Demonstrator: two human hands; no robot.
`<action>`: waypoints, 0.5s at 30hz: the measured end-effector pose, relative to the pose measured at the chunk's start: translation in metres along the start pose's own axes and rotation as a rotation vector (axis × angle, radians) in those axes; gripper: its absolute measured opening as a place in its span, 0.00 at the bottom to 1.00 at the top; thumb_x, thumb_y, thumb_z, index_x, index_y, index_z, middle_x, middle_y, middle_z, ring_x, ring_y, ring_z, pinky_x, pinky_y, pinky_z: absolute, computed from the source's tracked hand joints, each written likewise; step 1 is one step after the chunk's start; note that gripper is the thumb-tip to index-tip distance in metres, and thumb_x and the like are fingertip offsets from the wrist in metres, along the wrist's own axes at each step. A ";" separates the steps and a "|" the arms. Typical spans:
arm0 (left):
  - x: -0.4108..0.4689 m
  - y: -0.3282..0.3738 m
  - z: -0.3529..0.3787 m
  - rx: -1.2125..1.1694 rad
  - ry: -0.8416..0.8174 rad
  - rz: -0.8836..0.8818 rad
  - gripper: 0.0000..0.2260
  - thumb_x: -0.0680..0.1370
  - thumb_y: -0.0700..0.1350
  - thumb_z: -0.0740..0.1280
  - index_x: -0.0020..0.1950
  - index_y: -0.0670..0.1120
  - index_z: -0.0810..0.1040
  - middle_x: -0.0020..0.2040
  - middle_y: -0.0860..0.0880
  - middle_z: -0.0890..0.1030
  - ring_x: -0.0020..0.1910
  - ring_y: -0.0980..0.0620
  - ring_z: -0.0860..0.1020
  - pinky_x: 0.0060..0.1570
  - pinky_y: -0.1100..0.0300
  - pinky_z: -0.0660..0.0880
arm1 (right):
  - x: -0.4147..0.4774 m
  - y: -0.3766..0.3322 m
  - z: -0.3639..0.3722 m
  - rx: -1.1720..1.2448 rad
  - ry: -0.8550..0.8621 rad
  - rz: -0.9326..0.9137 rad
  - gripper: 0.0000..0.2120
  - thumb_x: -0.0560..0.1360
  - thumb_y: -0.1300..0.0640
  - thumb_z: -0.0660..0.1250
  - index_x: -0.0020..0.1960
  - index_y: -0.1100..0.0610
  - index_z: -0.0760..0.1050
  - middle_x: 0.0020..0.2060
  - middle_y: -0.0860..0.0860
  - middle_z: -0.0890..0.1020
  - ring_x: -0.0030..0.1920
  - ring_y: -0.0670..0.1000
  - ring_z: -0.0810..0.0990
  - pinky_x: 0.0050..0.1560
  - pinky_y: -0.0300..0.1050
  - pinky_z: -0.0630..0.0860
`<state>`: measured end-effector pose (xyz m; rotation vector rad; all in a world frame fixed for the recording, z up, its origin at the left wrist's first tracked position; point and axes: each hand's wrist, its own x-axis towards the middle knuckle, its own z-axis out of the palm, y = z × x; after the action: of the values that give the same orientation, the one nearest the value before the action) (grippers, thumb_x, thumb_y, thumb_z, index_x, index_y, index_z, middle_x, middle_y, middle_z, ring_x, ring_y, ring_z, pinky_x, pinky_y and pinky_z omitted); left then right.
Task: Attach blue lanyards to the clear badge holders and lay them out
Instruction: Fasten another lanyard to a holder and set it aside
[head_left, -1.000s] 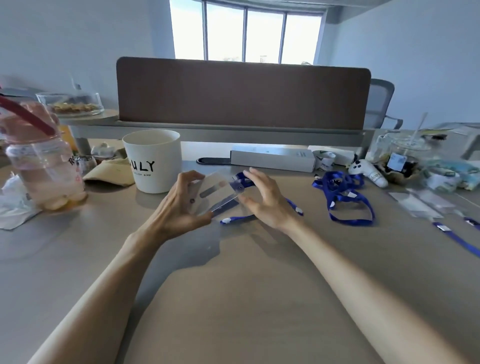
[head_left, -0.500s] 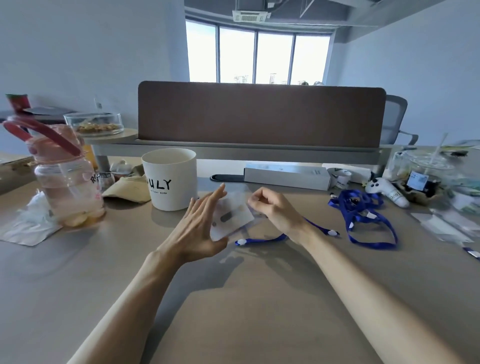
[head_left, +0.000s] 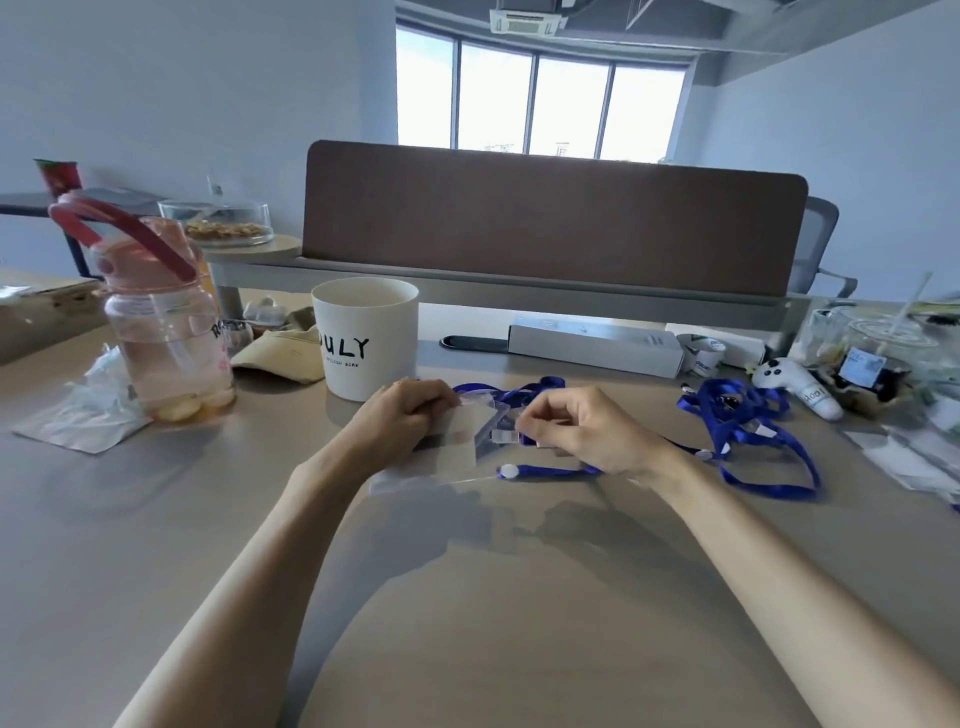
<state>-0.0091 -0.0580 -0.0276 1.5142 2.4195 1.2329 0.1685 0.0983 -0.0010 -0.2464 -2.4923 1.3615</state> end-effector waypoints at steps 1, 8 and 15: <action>-0.001 0.000 -0.001 0.078 -0.012 0.004 0.12 0.79 0.38 0.59 0.48 0.52 0.79 0.47 0.48 0.78 0.48 0.47 0.74 0.50 0.57 0.71 | -0.005 0.001 0.001 0.008 -0.004 0.015 0.06 0.76 0.58 0.70 0.46 0.62 0.81 0.33 0.46 0.80 0.30 0.40 0.73 0.31 0.30 0.67; -0.009 0.009 0.013 0.368 -0.186 0.097 0.10 0.79 0.40 0.57 0.53 0.49 0.77 0.51 0.48 0.76 0.50 0.46 0.71 0.51 0.56 0.69 | -0.035 0.027 0.023 -0.047 0.131 0.026 0.02 0.73 0.56 0.73 0.44 0.54 0.83 0.39 0.49 0.87 0.45 0.50 0.85 0.56 0.50 0.79; -0.012 0.023 0.035 0.158 -0.007 0.356 0.12 0.78 0.55 0.63 0.58 0.51 0.76 0.53 0.54 0.76 0.51 0.58 0.72 0.49 0.63 0.70 | -0.035 0.028 0.019 0.017 0.265 0.012 0.01 0.72 0.57 0.74 0.42 0.53 0.84 0.38 0.48 0.86 0.43 0.47 0.85 0.48 0.39 0.78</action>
<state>0.0286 -0.0415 -0.0419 2.0607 2.3621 1.0977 0.1960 0.0884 -0.0404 -0.4106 -2.2635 1.2625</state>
